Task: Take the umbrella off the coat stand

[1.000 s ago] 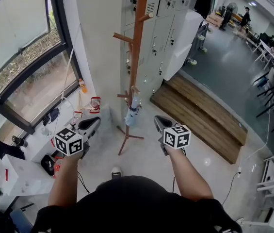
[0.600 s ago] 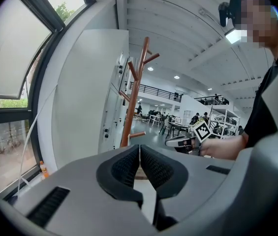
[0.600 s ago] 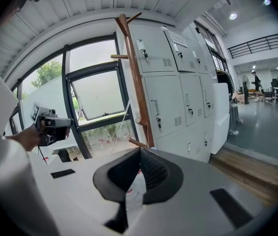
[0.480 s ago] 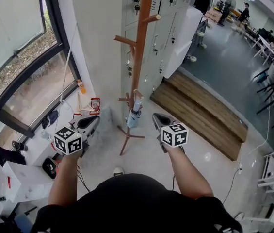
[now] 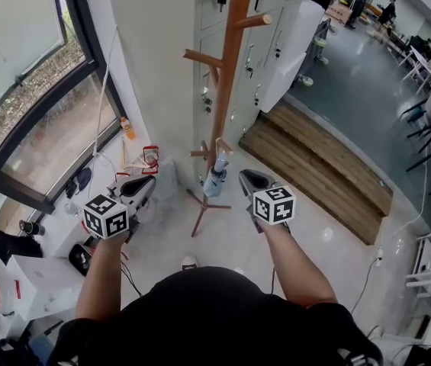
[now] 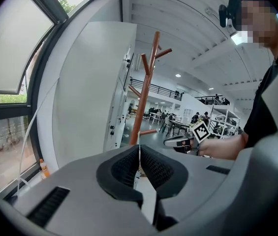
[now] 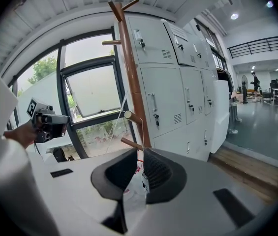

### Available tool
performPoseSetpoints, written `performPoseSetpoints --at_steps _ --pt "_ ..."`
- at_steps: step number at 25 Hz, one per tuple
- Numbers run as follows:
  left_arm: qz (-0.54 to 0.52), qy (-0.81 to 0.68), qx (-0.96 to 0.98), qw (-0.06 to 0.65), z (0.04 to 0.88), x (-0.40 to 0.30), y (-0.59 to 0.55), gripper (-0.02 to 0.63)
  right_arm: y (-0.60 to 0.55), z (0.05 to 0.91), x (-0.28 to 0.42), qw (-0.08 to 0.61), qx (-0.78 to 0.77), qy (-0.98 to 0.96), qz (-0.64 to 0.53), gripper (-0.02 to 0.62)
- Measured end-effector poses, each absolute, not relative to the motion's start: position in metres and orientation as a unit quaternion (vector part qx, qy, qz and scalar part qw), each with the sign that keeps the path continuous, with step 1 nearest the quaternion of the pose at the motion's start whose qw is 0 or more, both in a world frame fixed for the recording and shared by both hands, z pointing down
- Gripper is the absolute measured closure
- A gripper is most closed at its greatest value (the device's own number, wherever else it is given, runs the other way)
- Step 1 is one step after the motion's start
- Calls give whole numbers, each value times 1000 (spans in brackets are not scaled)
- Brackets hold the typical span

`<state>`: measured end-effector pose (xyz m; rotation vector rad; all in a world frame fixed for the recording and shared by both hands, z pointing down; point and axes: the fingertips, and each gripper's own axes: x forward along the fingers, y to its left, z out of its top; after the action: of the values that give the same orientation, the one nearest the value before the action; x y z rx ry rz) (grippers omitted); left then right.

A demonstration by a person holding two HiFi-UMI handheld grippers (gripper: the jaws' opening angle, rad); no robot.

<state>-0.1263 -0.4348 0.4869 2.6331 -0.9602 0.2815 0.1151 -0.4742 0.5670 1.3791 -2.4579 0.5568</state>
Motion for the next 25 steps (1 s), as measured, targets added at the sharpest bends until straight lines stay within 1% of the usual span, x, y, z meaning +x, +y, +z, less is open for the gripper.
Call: performPoseSetpoints --at_steps 11,25 --pt "110 -332 919 184 515 -138 -465 577 -512 595 97 143 476 -843 206 512" --pt "120 -330 912 211 552 -155 -493 577 -559 624 64 154 465 -845 213 499"
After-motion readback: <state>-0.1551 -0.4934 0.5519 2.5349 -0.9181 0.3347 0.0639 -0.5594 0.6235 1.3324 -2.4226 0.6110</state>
